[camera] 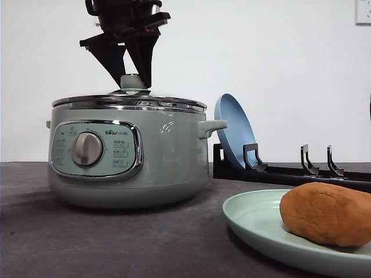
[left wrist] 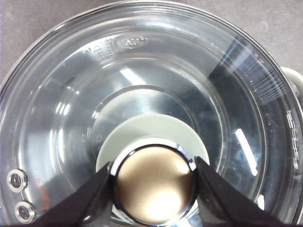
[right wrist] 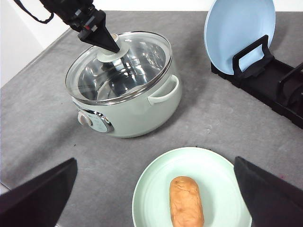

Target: Transfer potato from steamer to green plate

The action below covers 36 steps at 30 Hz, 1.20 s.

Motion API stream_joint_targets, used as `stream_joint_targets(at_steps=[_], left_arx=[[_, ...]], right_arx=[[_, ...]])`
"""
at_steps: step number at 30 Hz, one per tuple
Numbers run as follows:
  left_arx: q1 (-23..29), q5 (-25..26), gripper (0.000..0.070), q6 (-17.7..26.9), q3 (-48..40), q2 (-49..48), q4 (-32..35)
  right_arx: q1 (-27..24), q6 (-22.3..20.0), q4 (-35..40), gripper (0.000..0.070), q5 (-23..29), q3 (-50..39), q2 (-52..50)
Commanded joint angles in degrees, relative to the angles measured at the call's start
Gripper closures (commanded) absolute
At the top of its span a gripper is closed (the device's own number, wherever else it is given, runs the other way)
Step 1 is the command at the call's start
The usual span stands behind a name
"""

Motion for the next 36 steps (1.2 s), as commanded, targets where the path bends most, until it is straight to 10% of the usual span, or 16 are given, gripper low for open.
stream_joint_targets(at_steps=[1,36], left_arx=[[-0.44,-1.57,0.0699,1.84,1.51,2.40,2.69],[-0.81,-1.57,0.0699,1.84,1.60,-0.98,2.23]], right_arx=[[0.39,0.96,0.64,0.0000,0.20,1.09,0.24],[0.39,0.98,0.64,0.0000,0.13,1.09,0.24]])
